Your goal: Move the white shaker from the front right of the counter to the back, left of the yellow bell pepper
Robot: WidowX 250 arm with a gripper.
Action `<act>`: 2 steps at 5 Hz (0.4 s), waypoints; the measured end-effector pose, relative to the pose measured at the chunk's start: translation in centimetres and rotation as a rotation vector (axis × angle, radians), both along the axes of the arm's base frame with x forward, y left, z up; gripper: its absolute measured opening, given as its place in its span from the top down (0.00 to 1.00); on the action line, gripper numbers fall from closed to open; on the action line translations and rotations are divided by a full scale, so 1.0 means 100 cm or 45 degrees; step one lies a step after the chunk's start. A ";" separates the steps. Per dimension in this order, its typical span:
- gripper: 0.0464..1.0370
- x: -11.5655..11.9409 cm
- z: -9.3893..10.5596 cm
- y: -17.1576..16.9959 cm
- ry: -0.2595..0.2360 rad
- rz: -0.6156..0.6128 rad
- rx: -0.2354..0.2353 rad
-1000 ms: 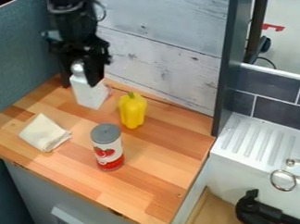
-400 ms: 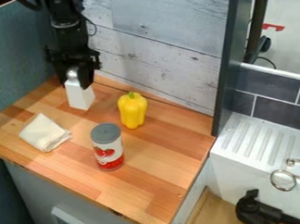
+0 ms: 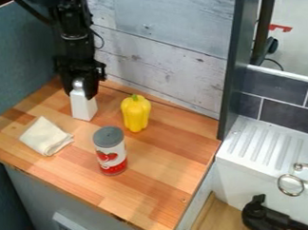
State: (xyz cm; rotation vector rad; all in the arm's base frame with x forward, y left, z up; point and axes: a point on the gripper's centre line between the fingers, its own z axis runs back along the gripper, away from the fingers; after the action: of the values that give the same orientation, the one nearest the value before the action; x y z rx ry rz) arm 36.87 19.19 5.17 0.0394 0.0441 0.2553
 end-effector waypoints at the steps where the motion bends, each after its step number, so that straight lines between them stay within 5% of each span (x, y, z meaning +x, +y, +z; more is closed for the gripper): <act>1: 0.41 0.006 -0.001 0.002 -0.006 -0.018 -0.006; 2: 0.37 0.011 0.000 0.002 -0.004 -0.040 -0.030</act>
State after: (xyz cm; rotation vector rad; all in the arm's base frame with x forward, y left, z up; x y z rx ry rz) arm 37.97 19.42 5.13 0.0160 0.0433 0.2237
